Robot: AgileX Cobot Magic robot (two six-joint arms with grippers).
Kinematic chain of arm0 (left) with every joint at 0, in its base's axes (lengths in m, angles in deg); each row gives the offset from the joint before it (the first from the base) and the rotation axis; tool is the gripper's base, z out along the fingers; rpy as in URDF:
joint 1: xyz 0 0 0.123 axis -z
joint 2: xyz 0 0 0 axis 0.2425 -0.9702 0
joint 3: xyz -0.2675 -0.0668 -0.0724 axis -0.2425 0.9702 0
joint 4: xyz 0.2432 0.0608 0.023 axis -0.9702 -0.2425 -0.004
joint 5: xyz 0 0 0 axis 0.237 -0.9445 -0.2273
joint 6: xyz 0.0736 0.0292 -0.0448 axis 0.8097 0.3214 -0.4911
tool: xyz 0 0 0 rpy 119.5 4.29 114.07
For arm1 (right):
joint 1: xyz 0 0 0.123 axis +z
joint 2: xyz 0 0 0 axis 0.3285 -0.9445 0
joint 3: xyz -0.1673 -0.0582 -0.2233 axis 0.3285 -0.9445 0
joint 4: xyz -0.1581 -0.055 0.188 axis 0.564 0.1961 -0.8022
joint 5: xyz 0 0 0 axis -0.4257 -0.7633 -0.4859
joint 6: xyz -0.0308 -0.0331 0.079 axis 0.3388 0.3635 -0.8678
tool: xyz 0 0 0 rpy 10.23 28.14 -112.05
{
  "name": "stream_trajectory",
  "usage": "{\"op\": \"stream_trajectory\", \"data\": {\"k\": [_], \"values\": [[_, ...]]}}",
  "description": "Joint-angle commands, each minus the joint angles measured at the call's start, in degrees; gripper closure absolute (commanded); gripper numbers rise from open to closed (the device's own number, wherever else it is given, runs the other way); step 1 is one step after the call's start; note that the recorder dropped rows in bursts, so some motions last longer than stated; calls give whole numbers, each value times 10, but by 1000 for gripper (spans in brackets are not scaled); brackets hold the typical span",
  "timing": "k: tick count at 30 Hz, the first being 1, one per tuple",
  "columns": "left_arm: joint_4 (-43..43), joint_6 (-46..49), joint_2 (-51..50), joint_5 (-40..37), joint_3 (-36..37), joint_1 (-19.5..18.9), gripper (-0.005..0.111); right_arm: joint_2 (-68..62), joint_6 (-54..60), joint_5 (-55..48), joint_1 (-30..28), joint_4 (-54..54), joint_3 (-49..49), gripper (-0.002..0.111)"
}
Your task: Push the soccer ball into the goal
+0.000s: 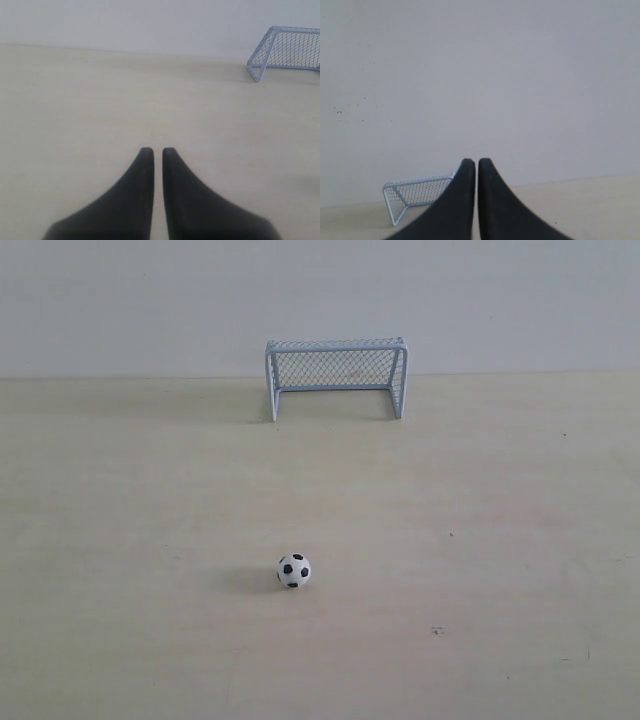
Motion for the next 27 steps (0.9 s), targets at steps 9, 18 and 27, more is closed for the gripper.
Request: {"op": "stream_trajectory", "data": {"k": [9,18,27], "values": [[3,-5,1,3,-2,-1,100,1,-7,14,-1,-2,4,108],[3,-5,1,3,-2,-1,100,1,-79,216,-1,-2,4,108],[3,-5,1,3,-2,-1,100,-31,-111,309,-1,70,41,108]]}}
